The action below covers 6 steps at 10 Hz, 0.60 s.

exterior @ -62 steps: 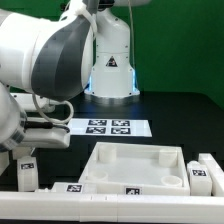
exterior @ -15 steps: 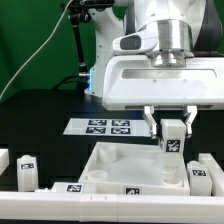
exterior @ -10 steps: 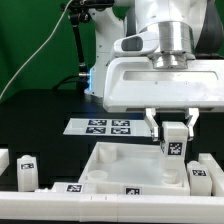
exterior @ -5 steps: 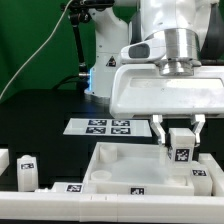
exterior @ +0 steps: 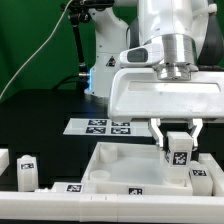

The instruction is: Assemble one leg

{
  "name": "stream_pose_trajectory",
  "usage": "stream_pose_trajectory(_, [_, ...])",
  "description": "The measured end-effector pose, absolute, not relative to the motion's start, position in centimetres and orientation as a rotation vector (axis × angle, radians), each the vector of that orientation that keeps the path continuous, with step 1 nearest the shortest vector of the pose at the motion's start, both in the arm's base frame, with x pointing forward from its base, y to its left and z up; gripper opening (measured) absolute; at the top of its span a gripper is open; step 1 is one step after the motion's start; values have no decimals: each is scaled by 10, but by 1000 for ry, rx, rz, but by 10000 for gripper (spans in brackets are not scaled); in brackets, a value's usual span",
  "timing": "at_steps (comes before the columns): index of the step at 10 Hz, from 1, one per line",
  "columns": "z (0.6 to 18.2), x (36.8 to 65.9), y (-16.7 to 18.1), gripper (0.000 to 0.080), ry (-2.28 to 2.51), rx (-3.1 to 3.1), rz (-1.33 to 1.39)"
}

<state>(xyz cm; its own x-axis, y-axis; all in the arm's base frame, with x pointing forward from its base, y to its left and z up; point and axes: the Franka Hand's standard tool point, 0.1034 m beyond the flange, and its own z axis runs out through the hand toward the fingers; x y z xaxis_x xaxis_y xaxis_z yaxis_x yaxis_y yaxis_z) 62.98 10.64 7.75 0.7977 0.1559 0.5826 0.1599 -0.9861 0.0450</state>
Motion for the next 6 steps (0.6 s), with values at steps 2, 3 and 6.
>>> stream_pose_trajectory(2, [76,629,106,505,-274,-2977,-953])
stream_pose_trajectory(3, [76,629,106,505,-282,-2978,-953])
stream_pose_trajectory(6, [102,636,104,648,-305,-2993,-906])
